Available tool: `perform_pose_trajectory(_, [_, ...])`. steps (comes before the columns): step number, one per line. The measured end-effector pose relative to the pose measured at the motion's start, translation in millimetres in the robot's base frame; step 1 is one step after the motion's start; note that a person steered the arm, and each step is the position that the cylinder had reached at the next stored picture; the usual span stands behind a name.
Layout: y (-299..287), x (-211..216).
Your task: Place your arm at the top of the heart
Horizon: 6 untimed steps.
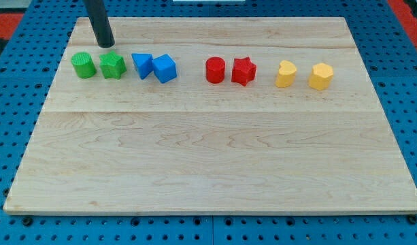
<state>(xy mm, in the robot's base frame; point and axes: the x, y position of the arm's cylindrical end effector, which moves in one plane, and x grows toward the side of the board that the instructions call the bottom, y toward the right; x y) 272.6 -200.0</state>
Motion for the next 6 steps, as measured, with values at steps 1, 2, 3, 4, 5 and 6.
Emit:
perform_pose_trajectory(1, [64.2, 6.9])
perform_pose_trajectory(2, [158.5, 6.8])
perform_pose_trajectory(3, [266.1, 6.8])
perform_pose_trajectory(4, [343.9, 7.1])
perform_pose_trajectory(5, [385.4, 21.2])
perform_pose_trajectory(6, [405.2, 42.6])
